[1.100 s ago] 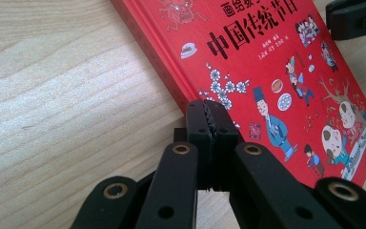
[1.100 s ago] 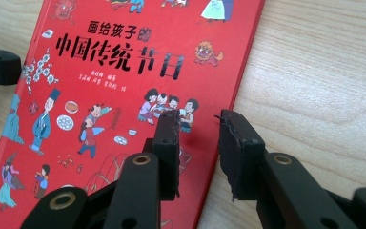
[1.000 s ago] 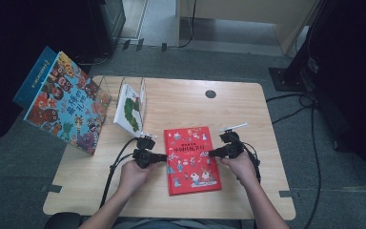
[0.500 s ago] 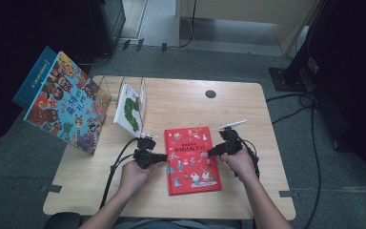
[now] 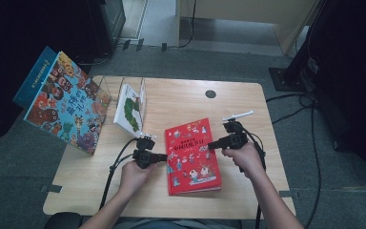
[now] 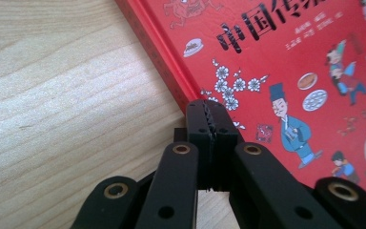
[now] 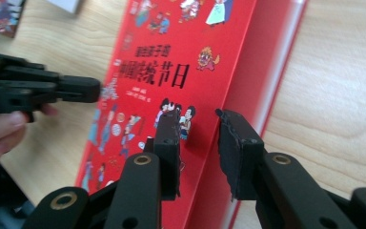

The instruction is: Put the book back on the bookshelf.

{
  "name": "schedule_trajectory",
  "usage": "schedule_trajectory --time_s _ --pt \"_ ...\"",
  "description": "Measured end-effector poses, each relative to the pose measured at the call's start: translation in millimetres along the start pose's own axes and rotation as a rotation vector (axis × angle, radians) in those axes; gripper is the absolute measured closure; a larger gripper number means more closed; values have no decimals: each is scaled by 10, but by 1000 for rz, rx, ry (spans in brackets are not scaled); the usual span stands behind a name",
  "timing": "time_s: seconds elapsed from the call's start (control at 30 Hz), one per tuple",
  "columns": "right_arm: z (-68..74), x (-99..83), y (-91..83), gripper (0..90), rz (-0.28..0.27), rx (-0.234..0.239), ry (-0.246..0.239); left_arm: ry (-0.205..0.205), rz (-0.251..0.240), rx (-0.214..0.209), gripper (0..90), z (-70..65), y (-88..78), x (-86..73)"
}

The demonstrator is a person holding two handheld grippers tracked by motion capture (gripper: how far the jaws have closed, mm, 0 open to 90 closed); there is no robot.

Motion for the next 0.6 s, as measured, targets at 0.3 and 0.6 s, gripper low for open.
schedule_trajectory --time_s 0.3,0.6 --pt "436 151 -260 720 3 -24 -120 10 8 -40 900 -78 53 -8" --pt "855 338 -234 769 63 -92 -250 6 -3 -65 900 -117 75 -7"
Point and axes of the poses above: each handheld gripper's, and its own axes: y roughly forward along the jaws, x roughly out of its top, z roughly to its left, the point moved 8 cm from there along y, roughly forward along the jaws, and after that the axes turned 14 degrees about z, right-handed, at the moved point
